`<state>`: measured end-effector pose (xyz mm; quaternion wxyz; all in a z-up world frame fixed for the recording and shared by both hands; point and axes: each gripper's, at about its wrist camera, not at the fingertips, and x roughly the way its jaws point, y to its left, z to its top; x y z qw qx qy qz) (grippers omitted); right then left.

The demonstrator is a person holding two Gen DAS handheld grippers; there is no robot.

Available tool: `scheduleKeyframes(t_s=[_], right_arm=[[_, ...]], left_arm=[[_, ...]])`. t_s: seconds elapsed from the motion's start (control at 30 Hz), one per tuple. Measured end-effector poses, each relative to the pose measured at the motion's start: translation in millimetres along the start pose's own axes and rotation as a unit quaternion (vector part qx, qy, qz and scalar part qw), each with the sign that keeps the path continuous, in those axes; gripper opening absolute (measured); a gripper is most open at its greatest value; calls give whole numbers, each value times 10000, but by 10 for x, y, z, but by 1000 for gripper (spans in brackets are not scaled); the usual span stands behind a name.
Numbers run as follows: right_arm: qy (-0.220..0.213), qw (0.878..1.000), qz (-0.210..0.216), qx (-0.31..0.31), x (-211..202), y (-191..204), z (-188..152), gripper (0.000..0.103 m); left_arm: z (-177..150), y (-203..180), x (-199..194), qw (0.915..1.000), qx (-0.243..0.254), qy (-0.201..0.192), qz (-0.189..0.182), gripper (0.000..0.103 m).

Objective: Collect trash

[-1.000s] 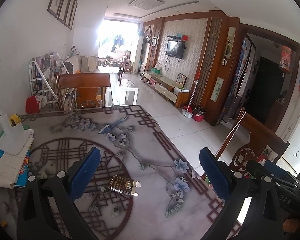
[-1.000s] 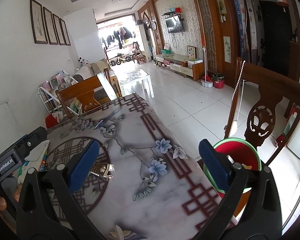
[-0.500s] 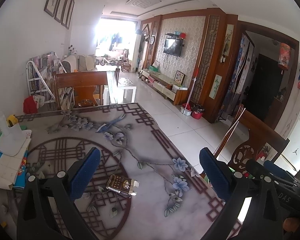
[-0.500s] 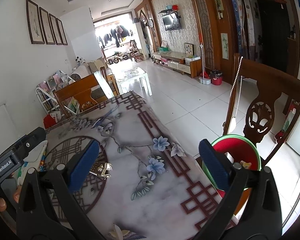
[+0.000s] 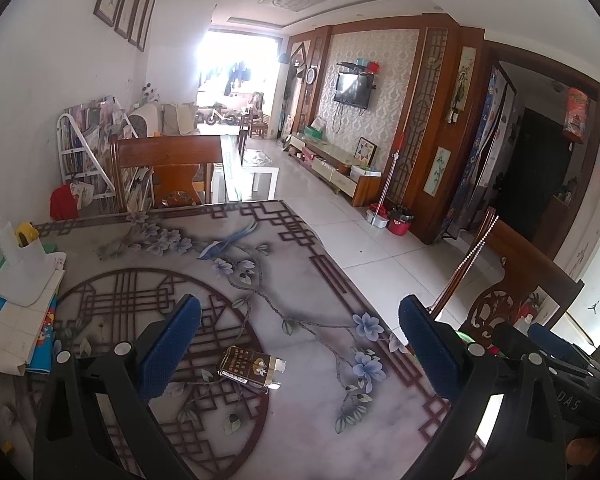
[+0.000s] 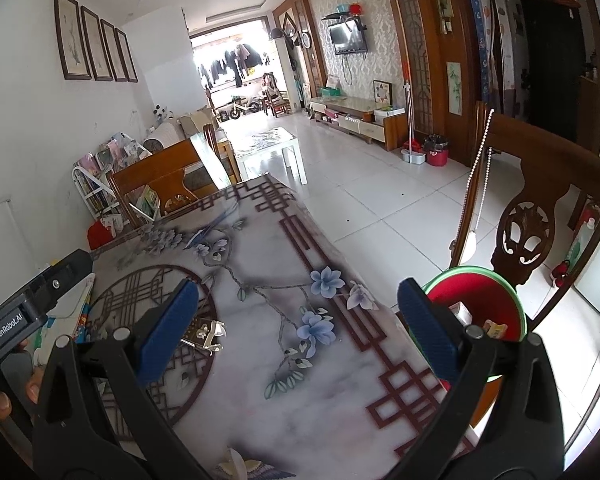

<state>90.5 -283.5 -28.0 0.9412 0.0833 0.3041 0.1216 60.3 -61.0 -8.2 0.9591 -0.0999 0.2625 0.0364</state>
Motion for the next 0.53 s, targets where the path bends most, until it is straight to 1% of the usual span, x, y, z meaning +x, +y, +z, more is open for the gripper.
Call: scheduleKeyframes(t_s=[0.2, 0.3, 0.4, 0.47, 0.53], right_arm=[[96, 10000, 8, -13, 77, 23, -19, 98], [278, 9996, 39, -54, 189, 40, -70, 98], [609, 9978, 13, -244, 451, 55, -240, 98], [888, 9944, -131, -554, 731, 70, -450, 98], [1194, 9895, -191, -794, 1052, 75, -695, 98]], left_arm=[[-29, 34, 30, 10000, -17, 39, -54, 95], [-64, 63, 77, 9999, -41, 103, -40, 95], [-116, 136, 147, 9996, -160, 210, 91, 95], [-155, 199, 204, 9991, -228, 335, 112, 95], [-231, 283, 230, 9984, -305, 397, 281, 95]])
